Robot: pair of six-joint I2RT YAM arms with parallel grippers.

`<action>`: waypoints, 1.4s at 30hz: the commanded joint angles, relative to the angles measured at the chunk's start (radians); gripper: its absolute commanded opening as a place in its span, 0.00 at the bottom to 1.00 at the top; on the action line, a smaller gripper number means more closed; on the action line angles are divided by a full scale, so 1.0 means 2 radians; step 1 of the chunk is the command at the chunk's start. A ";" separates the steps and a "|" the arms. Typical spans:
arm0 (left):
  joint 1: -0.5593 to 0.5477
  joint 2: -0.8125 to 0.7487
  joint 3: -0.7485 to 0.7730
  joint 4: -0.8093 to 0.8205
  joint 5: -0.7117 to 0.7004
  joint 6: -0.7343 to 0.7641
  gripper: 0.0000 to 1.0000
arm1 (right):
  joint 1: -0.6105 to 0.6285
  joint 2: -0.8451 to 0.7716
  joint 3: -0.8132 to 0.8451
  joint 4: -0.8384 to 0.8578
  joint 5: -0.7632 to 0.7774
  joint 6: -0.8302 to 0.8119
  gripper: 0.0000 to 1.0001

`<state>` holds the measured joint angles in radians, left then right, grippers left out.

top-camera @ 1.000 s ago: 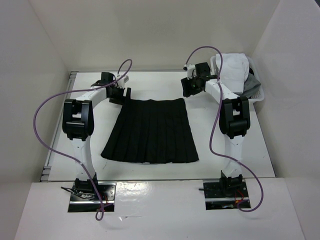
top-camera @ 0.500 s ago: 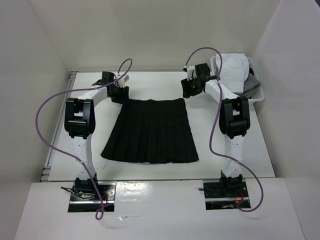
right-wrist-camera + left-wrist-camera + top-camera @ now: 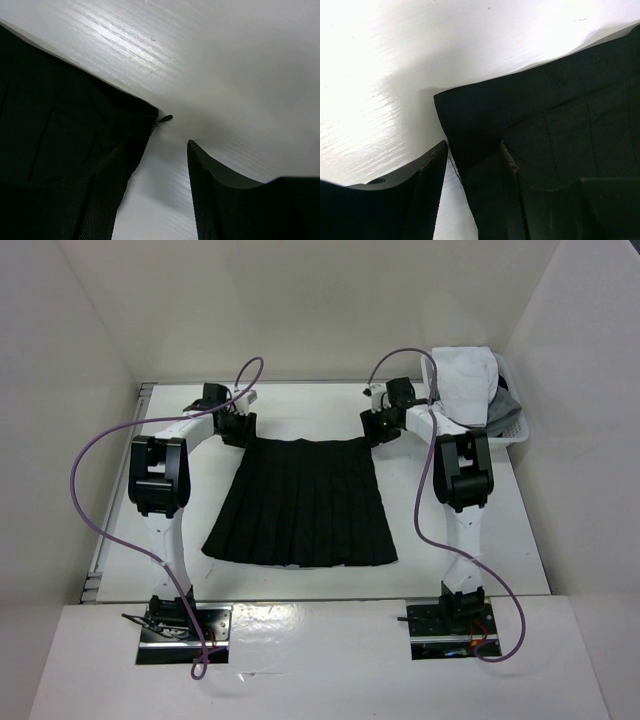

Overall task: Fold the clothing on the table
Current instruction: Fold the skirt

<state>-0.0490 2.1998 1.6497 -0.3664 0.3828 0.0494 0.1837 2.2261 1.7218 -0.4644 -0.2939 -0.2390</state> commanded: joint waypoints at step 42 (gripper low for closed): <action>0.008 0.001 0.129 -0.033 0.001 0.018 0.13 | 0.014 0.013 0.113 0.001 0.112 0.012 0.00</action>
<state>-0.0555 2.2318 1.8820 -0.4335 0.3912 0.0753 0.2054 2.3009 1.9095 -0.4870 -0.1669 -0.2203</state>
